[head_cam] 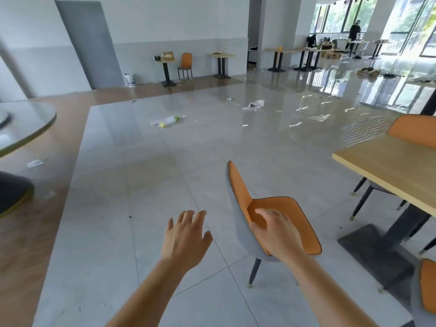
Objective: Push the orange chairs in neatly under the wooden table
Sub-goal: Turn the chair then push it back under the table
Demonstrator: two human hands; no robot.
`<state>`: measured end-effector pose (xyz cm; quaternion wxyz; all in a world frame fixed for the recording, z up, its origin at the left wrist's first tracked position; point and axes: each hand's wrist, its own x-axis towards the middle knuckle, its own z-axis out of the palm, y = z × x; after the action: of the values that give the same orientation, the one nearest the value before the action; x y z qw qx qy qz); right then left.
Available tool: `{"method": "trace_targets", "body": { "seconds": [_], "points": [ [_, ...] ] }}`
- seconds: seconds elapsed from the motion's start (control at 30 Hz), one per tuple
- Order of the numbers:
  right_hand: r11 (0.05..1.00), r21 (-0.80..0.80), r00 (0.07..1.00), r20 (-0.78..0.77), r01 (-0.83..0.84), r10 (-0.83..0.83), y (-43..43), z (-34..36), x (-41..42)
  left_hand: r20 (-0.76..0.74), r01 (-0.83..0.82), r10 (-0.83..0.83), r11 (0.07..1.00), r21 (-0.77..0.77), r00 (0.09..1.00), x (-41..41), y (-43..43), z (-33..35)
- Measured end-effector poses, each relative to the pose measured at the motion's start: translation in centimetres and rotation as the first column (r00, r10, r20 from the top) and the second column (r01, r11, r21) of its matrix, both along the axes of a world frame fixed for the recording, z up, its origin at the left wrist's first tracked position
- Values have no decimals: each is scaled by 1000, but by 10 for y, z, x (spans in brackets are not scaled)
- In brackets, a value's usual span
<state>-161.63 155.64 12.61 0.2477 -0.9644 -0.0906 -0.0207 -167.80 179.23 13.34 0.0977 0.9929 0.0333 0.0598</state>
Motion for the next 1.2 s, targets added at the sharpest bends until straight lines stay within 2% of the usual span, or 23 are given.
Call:
{"method": "trace_targets", "body": {
  "seconds": [0.27,0.63,0.97,1.2],
  "points": [
    [998,-60,999,-18,-31,30,101,1,59,-23,-33,32,999,-32,999,53,107,-11],
    [978,-46,975,-91,201,-205,238,-10,74,-77,221,-219,975,16,973,141,250,-5],
    [879,-19,875,-95,476,-475,222,-32,134,-118,483,-478,875,23,871,257,226,-12],
    [820,-9,816,-96,572,-570,198,-52,213,-167,601,-589,799,26,791,371,181,-23]
  ]
}}
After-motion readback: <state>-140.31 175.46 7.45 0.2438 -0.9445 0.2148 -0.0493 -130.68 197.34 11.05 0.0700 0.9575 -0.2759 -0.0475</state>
